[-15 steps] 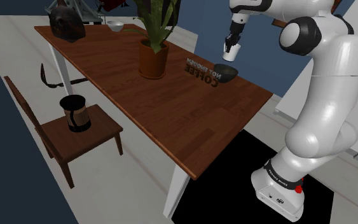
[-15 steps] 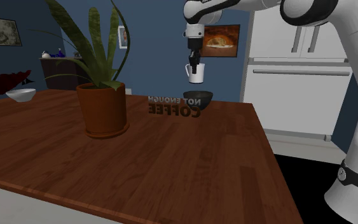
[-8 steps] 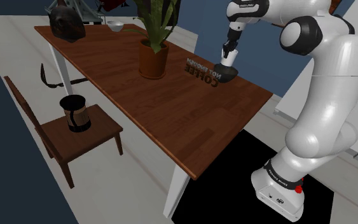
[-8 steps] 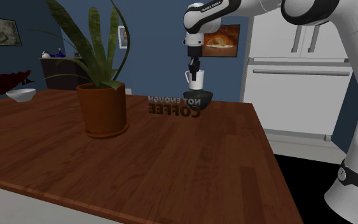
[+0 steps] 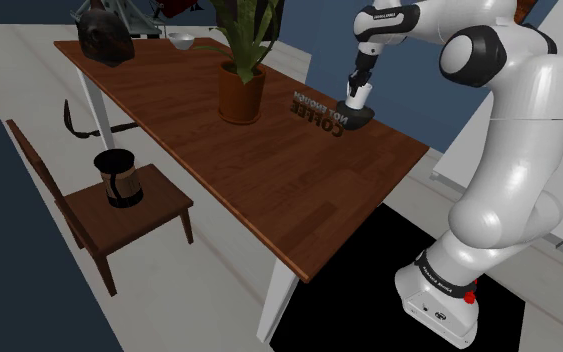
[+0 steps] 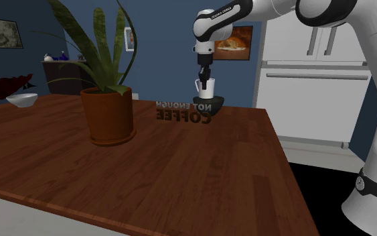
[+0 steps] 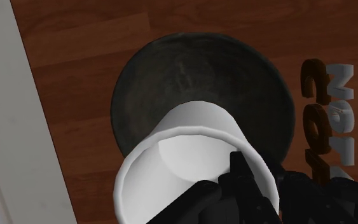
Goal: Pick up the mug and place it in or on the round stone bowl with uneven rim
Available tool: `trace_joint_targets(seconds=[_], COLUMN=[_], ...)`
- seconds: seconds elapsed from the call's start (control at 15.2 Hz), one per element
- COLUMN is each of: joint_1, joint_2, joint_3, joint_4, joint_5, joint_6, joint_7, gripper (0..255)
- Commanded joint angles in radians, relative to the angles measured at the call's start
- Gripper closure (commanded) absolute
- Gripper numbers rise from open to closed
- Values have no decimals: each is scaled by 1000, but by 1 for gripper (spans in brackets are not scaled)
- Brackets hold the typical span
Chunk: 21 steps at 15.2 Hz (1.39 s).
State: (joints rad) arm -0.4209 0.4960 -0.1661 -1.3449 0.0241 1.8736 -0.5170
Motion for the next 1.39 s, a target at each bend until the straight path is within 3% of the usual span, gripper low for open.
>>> trace_joint_targets(seconds=[0.0,0.13,0.2,0.53,0.79,1.32], joint_1=[0,0,0,0,-1,-1], joint_2=[0,0,0,0,-7,-7], joint_3=[0,0,0,0,-1,-1], joint_4=[-1,-1,-1,0,117,117], joint_5=[0,0,0,0,-1,-1], joint_6=[1,1,1,1,-123,-123], joint_7=[0,0,0,0,1,1], gripper=[255,255,0,0,0,0])
